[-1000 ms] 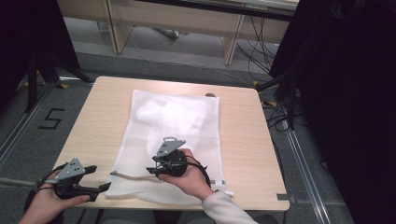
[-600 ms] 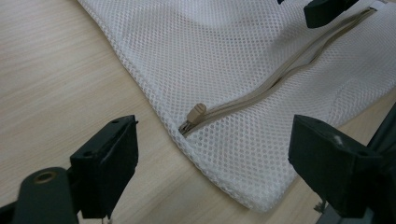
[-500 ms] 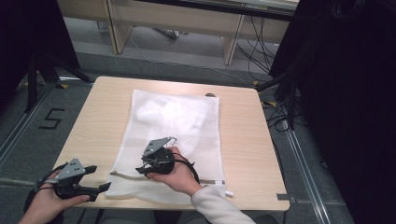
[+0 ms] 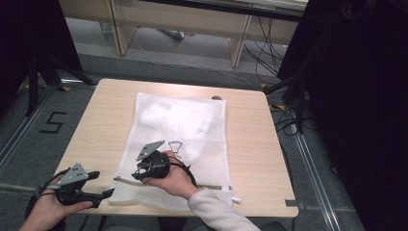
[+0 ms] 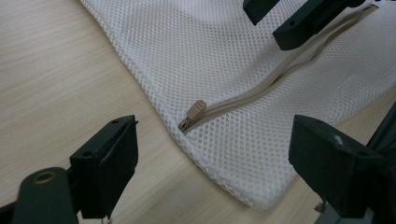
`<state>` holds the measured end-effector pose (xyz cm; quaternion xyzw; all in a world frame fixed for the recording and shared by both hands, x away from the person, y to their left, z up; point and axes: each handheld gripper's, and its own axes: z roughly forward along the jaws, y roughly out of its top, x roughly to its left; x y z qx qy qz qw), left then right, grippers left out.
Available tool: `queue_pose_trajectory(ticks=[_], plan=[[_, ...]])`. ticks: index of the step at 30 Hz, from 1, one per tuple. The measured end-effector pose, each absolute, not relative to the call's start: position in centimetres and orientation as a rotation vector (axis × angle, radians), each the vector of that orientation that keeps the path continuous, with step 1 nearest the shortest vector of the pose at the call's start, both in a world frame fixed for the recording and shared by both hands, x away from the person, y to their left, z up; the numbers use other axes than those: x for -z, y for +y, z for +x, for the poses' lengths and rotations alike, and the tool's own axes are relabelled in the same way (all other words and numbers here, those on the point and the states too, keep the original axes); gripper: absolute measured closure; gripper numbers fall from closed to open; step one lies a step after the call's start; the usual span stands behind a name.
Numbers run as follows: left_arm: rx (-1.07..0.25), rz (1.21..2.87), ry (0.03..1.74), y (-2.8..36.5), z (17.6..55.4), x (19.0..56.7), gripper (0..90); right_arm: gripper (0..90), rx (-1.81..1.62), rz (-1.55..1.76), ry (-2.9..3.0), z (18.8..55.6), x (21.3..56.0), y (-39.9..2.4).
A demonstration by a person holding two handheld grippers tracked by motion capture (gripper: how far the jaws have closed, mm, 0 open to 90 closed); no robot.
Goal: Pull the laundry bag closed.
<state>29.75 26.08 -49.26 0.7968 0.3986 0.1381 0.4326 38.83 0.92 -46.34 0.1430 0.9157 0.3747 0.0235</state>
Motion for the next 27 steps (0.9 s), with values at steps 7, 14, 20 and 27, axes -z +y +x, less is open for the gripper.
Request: queue_pose_trajectory(ticks=[7,14,20,27], plan=[[-0.347,2.002,0.973,26.1,29.8,49.3,15.4,59.5,-1.145,0.434,2.868,38.9,46.9,2.3],[-0.347,2.002,0.975,26.1,29.8,49.3,15.4,60.0,-1.134,0.452,2.893,39.0,47.3,3.5],[-0.346,2.007,0.975,26.1,29.8,49.3,15.4,60.2,-1.107,0.431,2.902,39.3,47.4,4.2],[-0.340,2.014,0.976,26.1,29.9,49.3,15.4,60.5,-1.093,0.432,2.916,39.6,47.8,4.9]])
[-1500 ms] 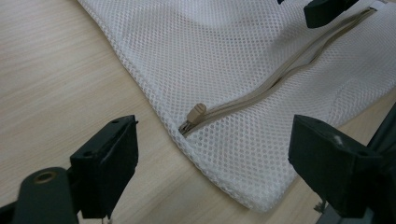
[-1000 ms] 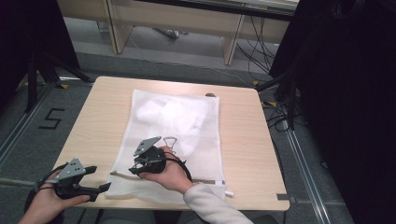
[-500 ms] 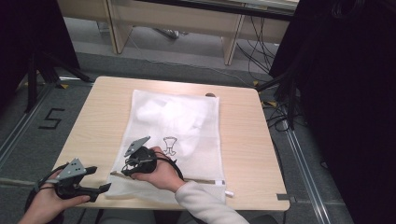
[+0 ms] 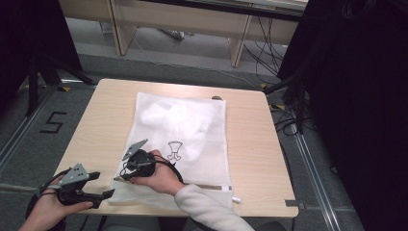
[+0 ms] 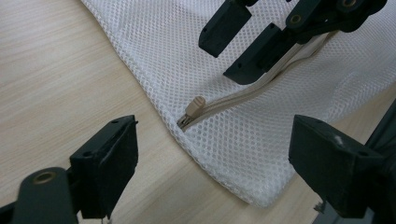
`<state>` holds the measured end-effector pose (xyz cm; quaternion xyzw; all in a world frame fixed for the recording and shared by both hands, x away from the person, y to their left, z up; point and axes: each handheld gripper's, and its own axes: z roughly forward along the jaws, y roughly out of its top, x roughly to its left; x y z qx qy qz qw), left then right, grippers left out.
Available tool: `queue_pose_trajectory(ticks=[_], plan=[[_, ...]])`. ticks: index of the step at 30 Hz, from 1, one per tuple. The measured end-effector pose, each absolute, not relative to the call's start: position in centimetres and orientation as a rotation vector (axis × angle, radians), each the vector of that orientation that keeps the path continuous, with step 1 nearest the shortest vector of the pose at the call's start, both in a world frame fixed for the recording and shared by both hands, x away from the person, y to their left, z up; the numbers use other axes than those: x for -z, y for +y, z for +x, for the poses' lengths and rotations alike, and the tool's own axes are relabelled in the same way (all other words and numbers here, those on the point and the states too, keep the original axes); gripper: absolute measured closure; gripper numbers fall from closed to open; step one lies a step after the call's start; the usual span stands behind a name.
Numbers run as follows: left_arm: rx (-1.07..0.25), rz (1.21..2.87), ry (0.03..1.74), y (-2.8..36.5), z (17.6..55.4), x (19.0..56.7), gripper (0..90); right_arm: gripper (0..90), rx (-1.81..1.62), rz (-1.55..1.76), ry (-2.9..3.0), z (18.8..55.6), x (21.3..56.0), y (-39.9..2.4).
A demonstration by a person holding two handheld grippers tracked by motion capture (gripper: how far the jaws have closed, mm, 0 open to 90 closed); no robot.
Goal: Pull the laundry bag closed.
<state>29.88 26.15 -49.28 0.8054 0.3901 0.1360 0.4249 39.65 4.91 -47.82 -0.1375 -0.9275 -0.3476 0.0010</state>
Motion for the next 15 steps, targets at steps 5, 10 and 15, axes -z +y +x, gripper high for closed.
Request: queue_pose_trajectory(ticks=[5,10,15], plan=[[-0.346,2.016,0.980,26.1,29.9,49.3,15.4,61.2,1.079,-0.445,-2.901,39.7,48.2,5.5],[-0.336,2.011,0.981,26.1,29.9,49.3,15.4,61.7,1.075,-0.415,-2.924,40.0,48.2,5.7],[-0.341,2.005,0.980,26.1,29.9,49.3,15.4,63.3,1.056,-0.415,-2.906,39.9,48.4,6.2]])
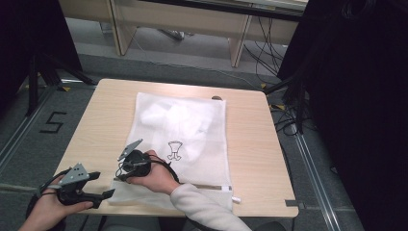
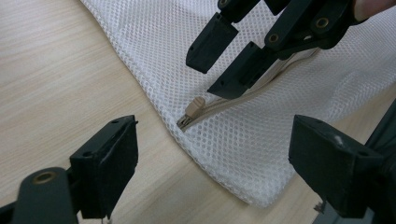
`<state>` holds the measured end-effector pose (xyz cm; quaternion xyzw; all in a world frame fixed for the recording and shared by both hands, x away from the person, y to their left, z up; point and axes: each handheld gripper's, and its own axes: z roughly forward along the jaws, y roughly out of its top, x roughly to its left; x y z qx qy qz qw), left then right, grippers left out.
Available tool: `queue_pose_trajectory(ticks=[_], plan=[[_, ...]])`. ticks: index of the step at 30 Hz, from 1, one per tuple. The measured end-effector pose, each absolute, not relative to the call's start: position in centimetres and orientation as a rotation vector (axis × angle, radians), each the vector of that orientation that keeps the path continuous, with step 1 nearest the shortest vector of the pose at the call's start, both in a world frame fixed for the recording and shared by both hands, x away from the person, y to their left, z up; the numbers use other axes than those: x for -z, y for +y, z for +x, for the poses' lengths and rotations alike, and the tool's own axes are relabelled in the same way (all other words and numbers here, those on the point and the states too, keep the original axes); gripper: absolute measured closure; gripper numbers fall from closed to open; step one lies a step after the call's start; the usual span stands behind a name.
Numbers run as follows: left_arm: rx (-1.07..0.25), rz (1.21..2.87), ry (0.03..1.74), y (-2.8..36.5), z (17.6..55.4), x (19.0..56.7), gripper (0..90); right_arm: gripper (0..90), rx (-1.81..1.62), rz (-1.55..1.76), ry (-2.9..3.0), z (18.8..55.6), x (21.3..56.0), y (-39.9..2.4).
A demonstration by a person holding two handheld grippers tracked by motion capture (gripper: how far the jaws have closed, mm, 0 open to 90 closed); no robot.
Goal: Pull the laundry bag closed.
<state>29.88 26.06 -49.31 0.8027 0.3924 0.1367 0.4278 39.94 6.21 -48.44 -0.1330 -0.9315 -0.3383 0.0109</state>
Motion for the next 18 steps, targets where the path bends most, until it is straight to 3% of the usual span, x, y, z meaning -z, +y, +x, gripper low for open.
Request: queue_pose_trajectory(ticks=[18], plan=[[-0.334,1.994,0.975,26.0,29.9,49.4,15.4,67.4,0.996,-0.397,-2.903,39.9,49.2,7.6]])
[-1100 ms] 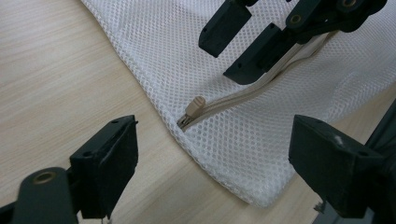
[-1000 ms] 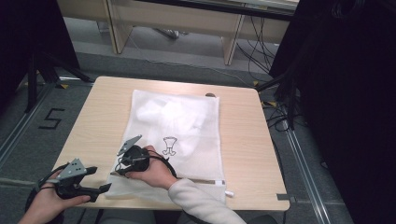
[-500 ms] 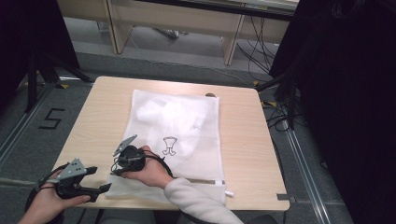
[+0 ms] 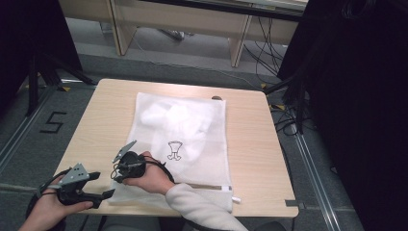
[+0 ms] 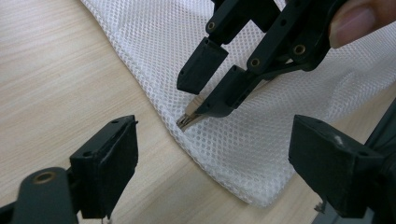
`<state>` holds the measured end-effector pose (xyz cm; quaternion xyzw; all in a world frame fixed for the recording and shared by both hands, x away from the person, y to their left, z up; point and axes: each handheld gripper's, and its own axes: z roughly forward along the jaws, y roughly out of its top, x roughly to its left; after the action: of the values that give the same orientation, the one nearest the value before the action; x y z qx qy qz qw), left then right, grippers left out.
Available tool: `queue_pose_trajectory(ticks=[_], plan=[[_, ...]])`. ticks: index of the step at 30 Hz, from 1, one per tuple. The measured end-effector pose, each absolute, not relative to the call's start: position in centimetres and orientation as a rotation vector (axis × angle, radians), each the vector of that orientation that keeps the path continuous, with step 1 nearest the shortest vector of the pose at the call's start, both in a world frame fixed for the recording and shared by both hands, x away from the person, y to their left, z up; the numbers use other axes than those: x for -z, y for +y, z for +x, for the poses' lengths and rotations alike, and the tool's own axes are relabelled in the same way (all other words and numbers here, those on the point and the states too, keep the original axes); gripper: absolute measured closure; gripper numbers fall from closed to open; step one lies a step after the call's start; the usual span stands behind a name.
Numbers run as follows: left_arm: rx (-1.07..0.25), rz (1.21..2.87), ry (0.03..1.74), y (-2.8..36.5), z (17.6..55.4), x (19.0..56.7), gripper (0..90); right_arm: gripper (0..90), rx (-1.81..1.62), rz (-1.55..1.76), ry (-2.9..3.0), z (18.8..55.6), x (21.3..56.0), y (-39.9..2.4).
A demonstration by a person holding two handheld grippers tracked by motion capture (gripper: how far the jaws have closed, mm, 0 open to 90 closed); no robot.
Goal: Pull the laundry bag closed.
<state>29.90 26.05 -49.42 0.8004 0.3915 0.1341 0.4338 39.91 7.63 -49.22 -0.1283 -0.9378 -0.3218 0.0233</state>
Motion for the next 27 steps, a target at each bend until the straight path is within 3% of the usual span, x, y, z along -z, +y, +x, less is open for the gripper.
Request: queue_pose_trajectory(ticks=[11,21,27], plan=[[-0.339,2.001,0.985,26.10,29.88,49.34,15.4,71.5,0.962,-0.408,-2.899,40.16,49.59,8.21],[-0.332,1.995,0.997,26.06,29.84,49.36,15.4,81.7,0.947,-0.412,-2.890,40.16,49.68,8.47],[-0.332,1.994,0.988,26.07,29.92,49.45,15.5,81.9,0.952,-0.403,-2.890,40.03,49.43,8.54]])
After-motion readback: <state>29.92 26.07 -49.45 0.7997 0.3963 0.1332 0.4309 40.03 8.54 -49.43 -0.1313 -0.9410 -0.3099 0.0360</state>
